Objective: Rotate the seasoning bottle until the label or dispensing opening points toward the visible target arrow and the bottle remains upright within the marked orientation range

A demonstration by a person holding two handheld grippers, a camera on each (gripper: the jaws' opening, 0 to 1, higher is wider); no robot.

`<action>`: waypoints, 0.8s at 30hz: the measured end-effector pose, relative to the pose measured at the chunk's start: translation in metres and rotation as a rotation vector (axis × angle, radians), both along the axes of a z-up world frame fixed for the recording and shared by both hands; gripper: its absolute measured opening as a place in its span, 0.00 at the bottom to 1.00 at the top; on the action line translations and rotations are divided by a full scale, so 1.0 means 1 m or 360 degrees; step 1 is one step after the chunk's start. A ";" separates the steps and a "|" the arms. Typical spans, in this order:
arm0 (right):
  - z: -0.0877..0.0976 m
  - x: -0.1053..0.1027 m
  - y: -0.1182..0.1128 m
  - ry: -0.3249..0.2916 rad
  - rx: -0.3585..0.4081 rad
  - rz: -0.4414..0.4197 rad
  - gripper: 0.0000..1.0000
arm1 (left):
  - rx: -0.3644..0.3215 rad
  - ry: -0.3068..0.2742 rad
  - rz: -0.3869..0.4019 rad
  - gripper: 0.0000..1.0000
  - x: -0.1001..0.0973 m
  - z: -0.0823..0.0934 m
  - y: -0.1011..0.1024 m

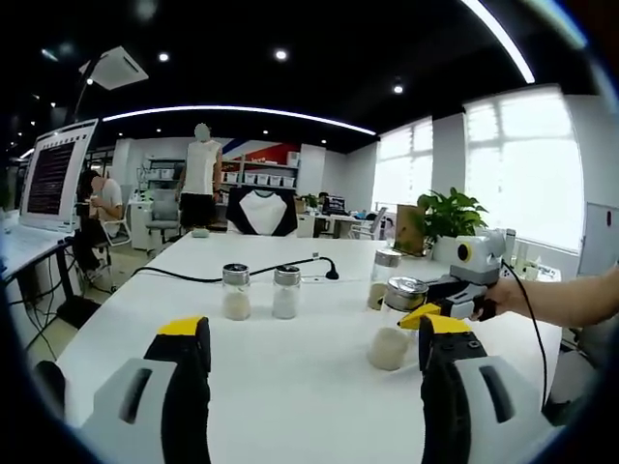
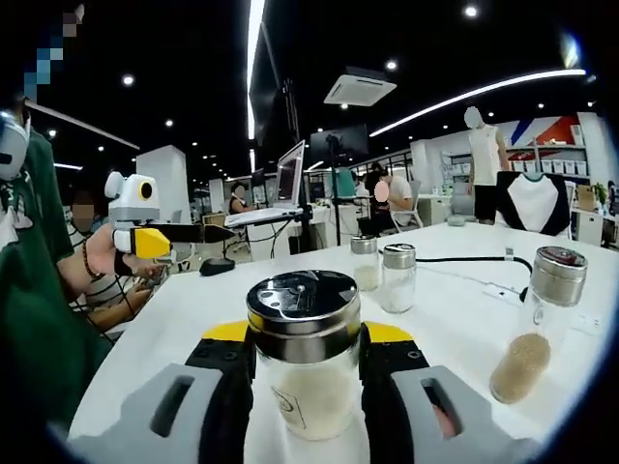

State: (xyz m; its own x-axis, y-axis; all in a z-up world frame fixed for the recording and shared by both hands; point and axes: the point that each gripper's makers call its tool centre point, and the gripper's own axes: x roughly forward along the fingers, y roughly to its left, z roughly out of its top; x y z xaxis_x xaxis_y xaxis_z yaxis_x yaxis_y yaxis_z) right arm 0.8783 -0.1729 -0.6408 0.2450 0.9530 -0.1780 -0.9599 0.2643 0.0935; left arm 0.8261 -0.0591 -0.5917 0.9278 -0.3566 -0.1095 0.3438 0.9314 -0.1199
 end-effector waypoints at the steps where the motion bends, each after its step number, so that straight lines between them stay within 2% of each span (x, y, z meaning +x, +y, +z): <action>1: 0.000 0.000 0.000 0.0001 -0.0003 -0.0004 0.41 | 0.0001 0.0000 0.0001 0.94 0.000 0.000 0.000; 4: -0.001 0.000 0.002 -0.0014 -0.0048 -0.0025 0.40 | 0.0002 0.0007 0.0006 0.94 0.000 -0.003 0.002; 16: -0.002 0.001 0.001 -0.0021 -0.0058 -0.0088 0.40 | 0.0001 0.0030 0.0001 0.95 0.000 -0.009 0.000; 24: -0.002 0.003 0.002 -0.0016 -0.0071 -0.0198 0.40 | -0.0005 0.0030 -0.0003 0.94 0.001 -0.009 -0.001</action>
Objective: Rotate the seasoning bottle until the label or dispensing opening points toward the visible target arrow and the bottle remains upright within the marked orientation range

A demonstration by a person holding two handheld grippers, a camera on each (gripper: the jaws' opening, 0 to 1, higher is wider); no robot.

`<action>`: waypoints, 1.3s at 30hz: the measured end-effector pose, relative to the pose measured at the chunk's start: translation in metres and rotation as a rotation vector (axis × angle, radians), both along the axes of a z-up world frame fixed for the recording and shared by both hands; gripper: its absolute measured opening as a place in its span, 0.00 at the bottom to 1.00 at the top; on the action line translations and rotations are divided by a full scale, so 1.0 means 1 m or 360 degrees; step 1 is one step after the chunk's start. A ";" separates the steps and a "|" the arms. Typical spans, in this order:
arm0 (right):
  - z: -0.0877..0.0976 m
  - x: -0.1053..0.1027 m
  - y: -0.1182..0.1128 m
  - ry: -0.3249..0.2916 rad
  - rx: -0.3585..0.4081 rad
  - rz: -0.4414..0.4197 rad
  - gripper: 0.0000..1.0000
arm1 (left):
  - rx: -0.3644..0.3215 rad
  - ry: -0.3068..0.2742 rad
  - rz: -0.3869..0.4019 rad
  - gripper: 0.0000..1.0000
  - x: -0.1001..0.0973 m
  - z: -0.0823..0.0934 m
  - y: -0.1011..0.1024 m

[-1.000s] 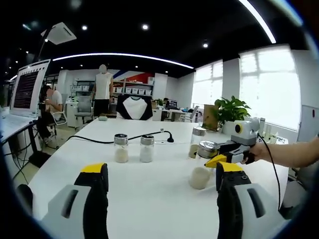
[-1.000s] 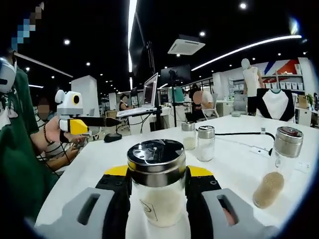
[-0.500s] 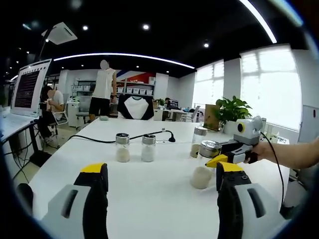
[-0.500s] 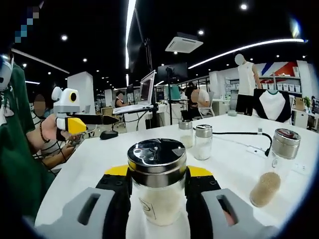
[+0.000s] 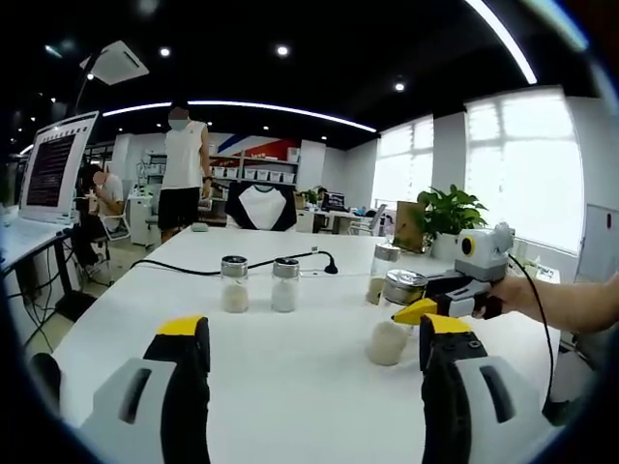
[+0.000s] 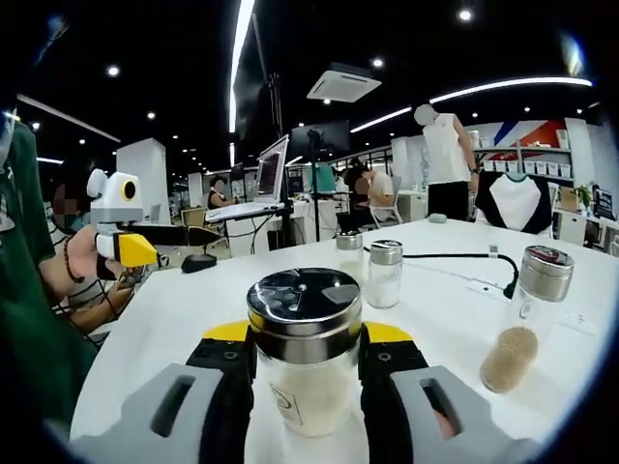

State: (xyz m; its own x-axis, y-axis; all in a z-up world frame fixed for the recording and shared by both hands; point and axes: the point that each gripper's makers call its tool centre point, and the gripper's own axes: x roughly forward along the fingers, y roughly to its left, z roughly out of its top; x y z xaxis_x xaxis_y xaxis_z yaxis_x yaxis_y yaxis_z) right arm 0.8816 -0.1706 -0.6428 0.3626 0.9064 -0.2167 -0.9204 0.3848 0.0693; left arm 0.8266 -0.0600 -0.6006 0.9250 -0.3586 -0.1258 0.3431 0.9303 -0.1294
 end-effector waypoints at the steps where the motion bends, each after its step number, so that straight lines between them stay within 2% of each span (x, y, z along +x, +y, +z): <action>1: 0.000 0.000 0.000 -0.0001 -0.0005 -0.0018 0.40 | 0.0002 0.0000 0.0001 0.94 0.000 0.000 0.000; 26: -0.001 0.009 0.000 -0.0007 -0.0036 -0.0448 0.40 | -0.0024 0.0001 0.0004 0.94 -0.001 0.000 0.002; 39: -0.001 0.012 -0.001 -0.0052 -0.0031 -0.0641 0.39 | -0.0022 0.0002 0.0005 0.94 -0.002 0.000 0.002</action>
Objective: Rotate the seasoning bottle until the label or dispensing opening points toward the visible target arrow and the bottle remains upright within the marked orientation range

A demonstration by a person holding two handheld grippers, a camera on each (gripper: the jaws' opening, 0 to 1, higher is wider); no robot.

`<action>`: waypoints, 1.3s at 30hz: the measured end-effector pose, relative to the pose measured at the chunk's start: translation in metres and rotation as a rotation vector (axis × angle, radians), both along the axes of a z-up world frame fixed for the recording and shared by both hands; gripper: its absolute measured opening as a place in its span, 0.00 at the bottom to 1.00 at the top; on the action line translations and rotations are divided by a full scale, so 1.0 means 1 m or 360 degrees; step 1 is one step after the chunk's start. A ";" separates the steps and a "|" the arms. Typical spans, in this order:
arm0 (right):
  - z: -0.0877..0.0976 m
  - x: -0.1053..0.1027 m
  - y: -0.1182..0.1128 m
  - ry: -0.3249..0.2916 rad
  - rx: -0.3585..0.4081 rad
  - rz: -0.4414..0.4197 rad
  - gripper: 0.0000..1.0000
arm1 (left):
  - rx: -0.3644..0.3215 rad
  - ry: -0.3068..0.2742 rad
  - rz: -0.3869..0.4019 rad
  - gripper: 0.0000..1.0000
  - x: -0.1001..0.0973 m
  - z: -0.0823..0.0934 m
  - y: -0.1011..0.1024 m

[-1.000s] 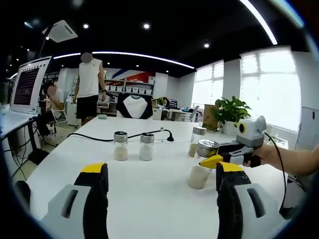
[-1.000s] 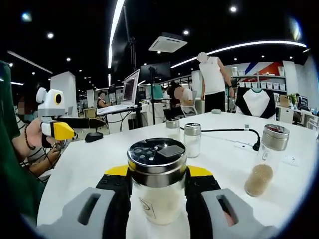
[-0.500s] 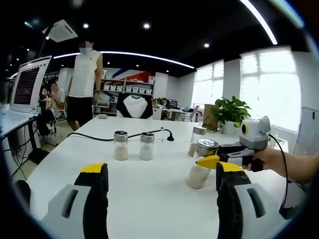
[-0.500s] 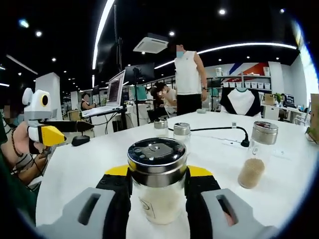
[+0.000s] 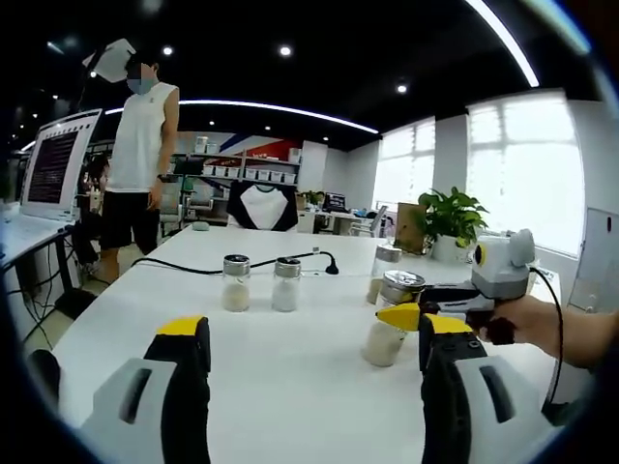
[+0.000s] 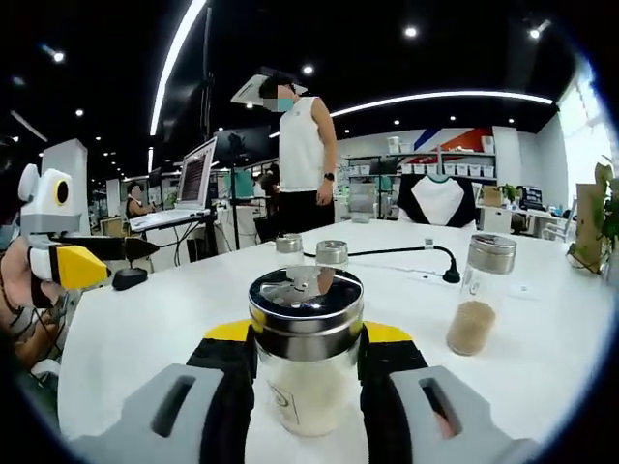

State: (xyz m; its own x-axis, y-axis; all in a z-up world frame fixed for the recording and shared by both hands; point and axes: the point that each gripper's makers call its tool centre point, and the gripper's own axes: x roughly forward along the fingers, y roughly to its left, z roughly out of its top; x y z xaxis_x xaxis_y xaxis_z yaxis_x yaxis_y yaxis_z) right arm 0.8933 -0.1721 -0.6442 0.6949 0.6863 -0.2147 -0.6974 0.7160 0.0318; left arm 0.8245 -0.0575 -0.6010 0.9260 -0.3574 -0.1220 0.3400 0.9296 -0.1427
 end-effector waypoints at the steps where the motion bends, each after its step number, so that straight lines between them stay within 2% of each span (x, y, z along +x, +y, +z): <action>1: 0.000 0.000 0.000 -0.0002 -0.0002 -0.0007 0.39 | 0.0000 0.0000 -0.0001 0.94 0.000 0.000 0.000; 8: 0.000 0.002 -0.001 -0.0011 0.0009 -0.0072 0.39 | -0.0001 0.0001 -0.0003 0.94 -0.001 0.000 -0.002; 25: 0.000 0.003 -0.001 -0.0011 -0.0006 -0.0087 0.40 | 0.0001 0.0004 0.0004 0.94 0.000 0.001 -0.001; 28: 0.000 0.004 -0.002 -0.0026 -0.0027 -0.0087 0.41 | 0.0004 0.0003 0.0001 0.94 0.000 0.001 -0.002; 30: -0.001 0.005 -0.003 -0.0047 -0.0084 -0.0082 0.45 | 0.0003 0.0002 0.0000 0.94 0.000 0.001 -0.002; 37: 0.005 0.004 -0.010 -0.0021 -0.0025 -0.0095 0.49 | 0.0003 -0.0005 0.0001 0.94 -0.001 0.003 -0.002; 39: 0.007 0.002 -0.011 0.0017 0.0036 -0.0089 0.49 | 0.0006 -0.0005 0.0003 0.94 -0.001 0.003 -0.002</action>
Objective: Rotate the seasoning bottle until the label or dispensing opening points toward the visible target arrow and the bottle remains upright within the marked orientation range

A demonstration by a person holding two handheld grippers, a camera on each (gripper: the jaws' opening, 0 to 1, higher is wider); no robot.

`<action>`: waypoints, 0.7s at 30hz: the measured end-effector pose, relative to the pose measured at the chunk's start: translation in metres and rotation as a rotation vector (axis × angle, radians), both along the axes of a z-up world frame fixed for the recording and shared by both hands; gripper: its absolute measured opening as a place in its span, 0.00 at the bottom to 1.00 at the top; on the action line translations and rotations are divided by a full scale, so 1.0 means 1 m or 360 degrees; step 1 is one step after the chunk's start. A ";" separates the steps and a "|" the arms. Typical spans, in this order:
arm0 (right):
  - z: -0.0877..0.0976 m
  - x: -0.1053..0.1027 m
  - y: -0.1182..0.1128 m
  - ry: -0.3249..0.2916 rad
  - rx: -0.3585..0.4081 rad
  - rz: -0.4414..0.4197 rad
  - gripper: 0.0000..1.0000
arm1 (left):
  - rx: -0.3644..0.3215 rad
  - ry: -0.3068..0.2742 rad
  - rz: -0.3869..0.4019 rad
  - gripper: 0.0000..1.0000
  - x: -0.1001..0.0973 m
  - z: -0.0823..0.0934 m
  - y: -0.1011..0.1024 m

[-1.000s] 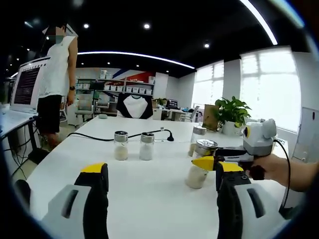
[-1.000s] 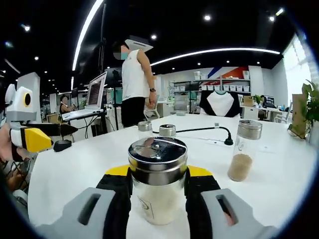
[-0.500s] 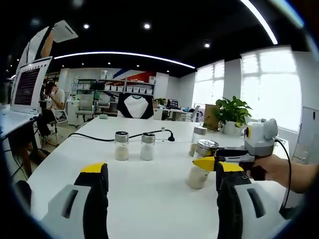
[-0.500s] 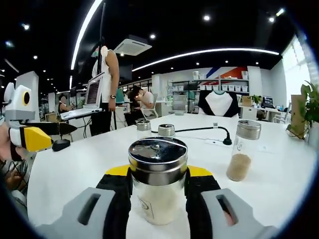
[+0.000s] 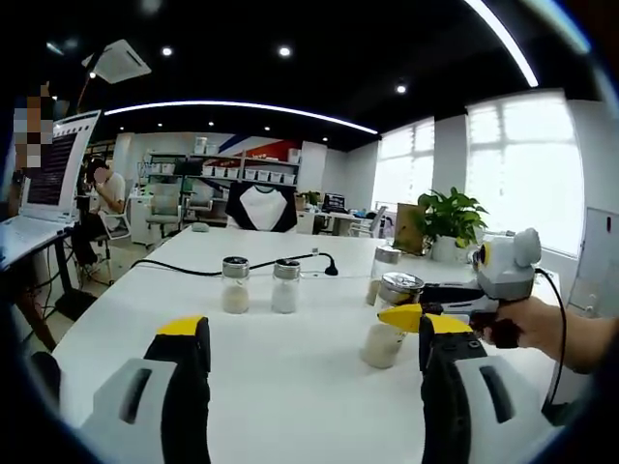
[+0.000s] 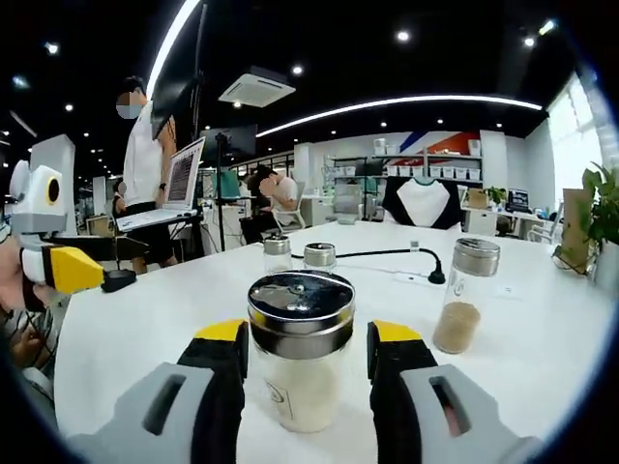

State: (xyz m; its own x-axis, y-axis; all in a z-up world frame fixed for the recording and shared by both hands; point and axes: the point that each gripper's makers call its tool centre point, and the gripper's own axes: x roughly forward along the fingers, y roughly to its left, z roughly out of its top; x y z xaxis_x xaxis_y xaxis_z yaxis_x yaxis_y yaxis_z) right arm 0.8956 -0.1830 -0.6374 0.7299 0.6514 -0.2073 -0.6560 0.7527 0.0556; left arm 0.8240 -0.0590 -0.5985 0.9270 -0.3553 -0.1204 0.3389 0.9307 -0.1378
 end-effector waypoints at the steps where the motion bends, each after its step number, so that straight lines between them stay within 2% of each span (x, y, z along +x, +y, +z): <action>1: 0.000 0.000 -0.001 -0.0001 -0.0005 0.0000 0.49 | -0.0001 0.0001 0.0000 0.94 0.000 0.000 0.000; 5: 0.003 -0.003 -0.006 -0.0015 -0.0037 0.0007 0.49 | -0.0001 0.0006 0.0001 0.94 0.000 -0.001 0.000; 10: 0.005 -0.013 -0.015 0.0041 0.0016 0.0030 0.49 | -0.0003 0.0002 -0.0002 0.94 0.000 0.000 -0.001; 13: 0.007 -0.017 -0.025 0.0029 -0.0002 0.0012 0.49 | 0.0000 -0.0005 -0.0006 0.94 0.001 0.002 -0.001; 16: 0.006 -0.020 -0.037 0.0052 0.0011 -0.0023 0.50 | 0.0000 -0.0007 -0.0014 0.94 0.001 0.002 -0.003; 19: 0.003 -0.024 -0.049 0.0064 0.0003 -0.0050 0.50 | -0.0054 -0.0018 -0.0032 0.94 0.001 0.005 -0.007; 21: 0.001 -0.027 -0.057 0.0086 0.0022 -0.0075 0.51 | -0.0034 -0.0010 -0.0036 0.94 0.001 0.003 -0.008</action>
